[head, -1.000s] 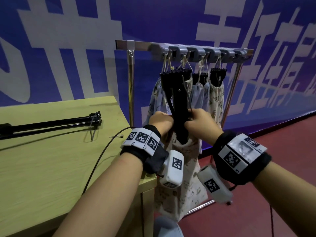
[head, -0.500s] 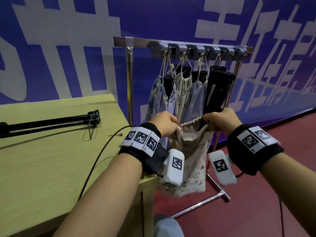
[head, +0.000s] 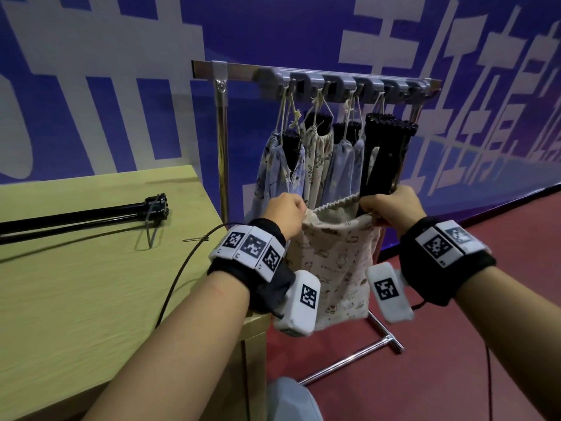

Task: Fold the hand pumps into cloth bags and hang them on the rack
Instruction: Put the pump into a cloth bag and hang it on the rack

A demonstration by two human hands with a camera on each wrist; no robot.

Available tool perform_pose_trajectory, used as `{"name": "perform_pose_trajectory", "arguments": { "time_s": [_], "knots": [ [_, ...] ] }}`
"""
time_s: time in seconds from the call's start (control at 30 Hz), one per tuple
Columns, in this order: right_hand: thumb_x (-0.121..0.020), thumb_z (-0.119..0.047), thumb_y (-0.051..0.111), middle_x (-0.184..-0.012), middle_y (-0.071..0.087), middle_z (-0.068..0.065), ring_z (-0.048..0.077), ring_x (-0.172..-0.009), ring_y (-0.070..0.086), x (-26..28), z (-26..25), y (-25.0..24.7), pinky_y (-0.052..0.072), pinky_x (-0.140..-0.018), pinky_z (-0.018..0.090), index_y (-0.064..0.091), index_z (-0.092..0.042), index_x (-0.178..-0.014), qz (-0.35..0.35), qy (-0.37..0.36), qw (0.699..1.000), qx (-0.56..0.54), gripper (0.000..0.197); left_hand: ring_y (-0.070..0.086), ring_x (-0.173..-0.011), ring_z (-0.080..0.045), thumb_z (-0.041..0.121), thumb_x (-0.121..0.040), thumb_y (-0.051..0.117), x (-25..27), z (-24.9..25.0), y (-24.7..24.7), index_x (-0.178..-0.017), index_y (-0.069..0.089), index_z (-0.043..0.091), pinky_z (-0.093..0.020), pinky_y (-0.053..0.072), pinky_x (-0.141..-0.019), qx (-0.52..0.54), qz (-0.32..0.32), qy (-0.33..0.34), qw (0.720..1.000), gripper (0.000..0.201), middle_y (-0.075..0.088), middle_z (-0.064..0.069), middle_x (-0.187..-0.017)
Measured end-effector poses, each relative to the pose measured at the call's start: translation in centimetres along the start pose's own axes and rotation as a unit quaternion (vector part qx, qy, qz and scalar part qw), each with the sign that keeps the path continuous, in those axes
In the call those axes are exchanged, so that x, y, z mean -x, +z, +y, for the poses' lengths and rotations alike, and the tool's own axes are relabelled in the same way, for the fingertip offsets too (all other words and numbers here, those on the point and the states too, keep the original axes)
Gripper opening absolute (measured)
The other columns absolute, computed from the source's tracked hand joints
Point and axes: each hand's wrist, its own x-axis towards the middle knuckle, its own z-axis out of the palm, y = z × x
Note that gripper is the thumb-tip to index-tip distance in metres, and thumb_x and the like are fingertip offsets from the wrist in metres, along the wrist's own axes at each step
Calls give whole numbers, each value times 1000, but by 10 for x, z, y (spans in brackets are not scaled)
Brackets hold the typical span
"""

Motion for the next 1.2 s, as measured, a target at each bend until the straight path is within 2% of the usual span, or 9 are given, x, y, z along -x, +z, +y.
{"name": "perform_pose_trajectory", "arguments": {
  "time_s": [0.1,0.23,0.37,0.5,0.63,0.77,0.87,1.0,1.2],
  "knots": [
    [-67,-4,67,-59,57,11,26,-57,58,-3,2,-1,54,-63,38,58,-8,-62,7,1,1000,22,11,36,-82,-23,2,-94,34,-3,3,1,-75,33,21,-31,33,-59,85,-40,-14,995,26,44,-18,-99],
    [-74,6,58,-48,52,7,14,-38,50,-5,14,-9,44,-42,21,54,-6,-56,-32,-5,995,95,22,45,-64,-15,-3,-95,33,3,8,-5,-95,52,7,-15,41,-47,142,-73,-20,987,22,51,-7,-76],
    [-83,5,45,-61,59,10,21,-54,52,-2,28,-10,44,-52,26,60,-5,-66,-63,-8,980,186,26,57,-111,-28,-1,-92,48,1,-1,-2,-103,71,5,-36,49,-94,19,-43,22,999,26,65,-16,-116],
    [-86,-4,50,-87,62,16,31,-80,55,0,32,-10,42,-67,31,62,-11,-78,10,-28,962,271,16,54,-111,-32,0,-93,41,0,4,1,-116,63,10,-40,43,-96,-175,-42,34,983,34,59,-15,-123],
    [-86,-7,53,-99,61,19,36,-85,55,-4,43,-17,45,-70,38,60,-11,-94,58,-46,923,377,12,41,-120,-26,9,-91,40,8,9,5,-100,60,17,-39,19,-99,-279,-135,92,946,24,58,-9,-113],
    [-84,-10,54,-103,62,18,35,-88,56,-3,49,-24,44,-72,35,61,-19,-98,49,-18,913,405,18,39,-104,-25,9,-88,46,5,3,8,-64,45,20,-37,20,-91,-354,-120,100,922,26,41,2,-72],
    [-80,-4,52,-88,60,18,33,-78,51,-5,50,-28,42,-71,32,63,-9,-74,47,0,936,350,13,37,-106,-28,10,-88,48,4,-1,6,-64,42,20,-38,23,-97,-370,-57,104,921,27,35,4,-75],
    [-84,-3,48,-80,58,18,33,-84,55,-13,54,-30,48,-76,38,62,-2,-73,41,43,978,198,17,36,-116,-23,6,-90,47,5,4,2,-96,60,28,-41,23,-100,-383,3,127,915,27,55,0,-103],
    [-78,-1,42,-50,49,5,21,-51,38,-11,50,-24,30,-46,26,47,-11,-61,7,112,989,-93,21,54,-109,-25,-1,-85,48,4,1,3,-93,64,23,-41,20,-105,-329,-47,113,936,30,64,1,-103]
  ]
}}
